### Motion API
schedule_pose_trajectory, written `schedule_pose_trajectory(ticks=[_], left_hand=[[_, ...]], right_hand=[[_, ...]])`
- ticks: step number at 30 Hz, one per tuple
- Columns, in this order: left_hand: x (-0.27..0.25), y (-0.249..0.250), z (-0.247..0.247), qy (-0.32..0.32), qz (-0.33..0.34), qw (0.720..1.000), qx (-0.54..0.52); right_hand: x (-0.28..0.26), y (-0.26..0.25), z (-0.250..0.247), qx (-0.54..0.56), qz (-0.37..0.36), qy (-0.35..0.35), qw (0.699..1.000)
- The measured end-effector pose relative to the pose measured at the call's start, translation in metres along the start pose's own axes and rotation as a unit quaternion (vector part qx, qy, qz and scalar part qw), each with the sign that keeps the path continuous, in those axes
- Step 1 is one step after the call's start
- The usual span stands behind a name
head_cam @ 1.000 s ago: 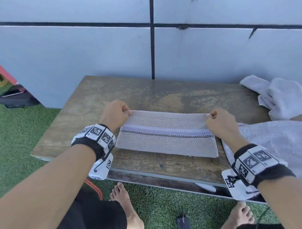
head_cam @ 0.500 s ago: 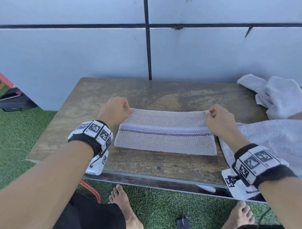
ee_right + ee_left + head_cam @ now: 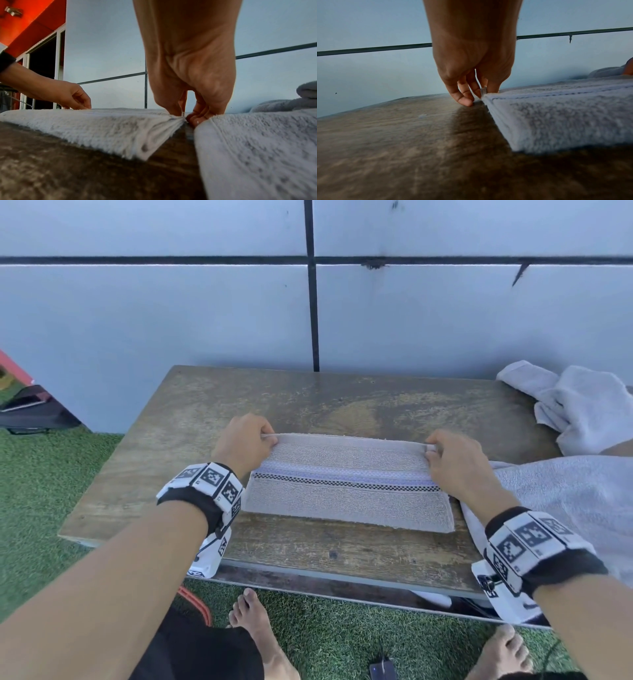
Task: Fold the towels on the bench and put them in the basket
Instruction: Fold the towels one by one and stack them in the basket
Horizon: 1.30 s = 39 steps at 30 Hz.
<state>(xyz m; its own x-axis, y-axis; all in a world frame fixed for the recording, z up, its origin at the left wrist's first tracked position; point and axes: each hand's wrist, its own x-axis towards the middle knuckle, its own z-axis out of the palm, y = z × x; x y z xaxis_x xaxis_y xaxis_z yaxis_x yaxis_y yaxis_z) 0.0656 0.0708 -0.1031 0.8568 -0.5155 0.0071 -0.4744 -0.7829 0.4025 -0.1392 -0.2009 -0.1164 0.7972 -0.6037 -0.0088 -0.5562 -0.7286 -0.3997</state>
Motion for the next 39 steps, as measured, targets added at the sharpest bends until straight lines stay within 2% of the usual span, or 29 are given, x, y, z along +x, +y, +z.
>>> schedule_pose_trajectory(ticks=[9, 15, 20, 23, 27, 29, 31, 35, 37, 39], left_hand=[[-0.022, 0.01, -0.009, -0.046, -0.022, 0.994, 0.092], [-0.044, 0.011, -0.014, -0.072, -0.024, 0.988, 0.134], [-0.064, 0.011, -0.019, -0.102, 0.004, 0.974, 0.204], [-0.066, 0.011, -0.029, -0.117, 0.017, 0.972, 0.204], [-0.061, 0.013, -0.056, -0.076, 0.049, 0.983, 0.159], [-0.06, 0.018, -0.074, -0.033, 0.081, 0.99, 0.11], [-0.058, 0.019, -0.09, 0.03, 0.117, 0.991, 0.063], [-0.055, 0.009, -0.103, 0.17, 0.217, 0.961, 0.004], [-0.066, 0.003, -0.1, 0.195, 0.245, 0.95, -0.01], [-0.084, -0.005, -0.089, 0.184, 0.25, 0.95, -0.018]], right_hand=[[-0.023, -0.007, -0.007, -0.085, -0.031, -0.024, 0.996], [-0.048, -0.016, -0.006, -0.23, -0.027, -0.032, 0.972], [-0.062, -0.016, -0.009, -0.26, -0.048, -0.028, 0.964], [-0.067, -0.02, -0.023, -0.217, -0.048, -0.022, 0.975], [-0.06, -0.029, -0.054, -0.095, -0.028, 0.015, 0.995], [-0.053, -0.031, -0.07, -0.012, -0.017, 0.043, 0.999], [-0.046, -0.031, -0.083, 0.048, -0.037, 0.097, 0.993], [-0.043, -0.029, -0.094, 0.131, -0.099, 0.212, 0.963], [-0.052, -0.026, -0.089, 0.161, -0.123, 0.239, 0.95], [-0.064, -0.013, -0.073, 0.158, -0.141, 0.209, 0.955]])
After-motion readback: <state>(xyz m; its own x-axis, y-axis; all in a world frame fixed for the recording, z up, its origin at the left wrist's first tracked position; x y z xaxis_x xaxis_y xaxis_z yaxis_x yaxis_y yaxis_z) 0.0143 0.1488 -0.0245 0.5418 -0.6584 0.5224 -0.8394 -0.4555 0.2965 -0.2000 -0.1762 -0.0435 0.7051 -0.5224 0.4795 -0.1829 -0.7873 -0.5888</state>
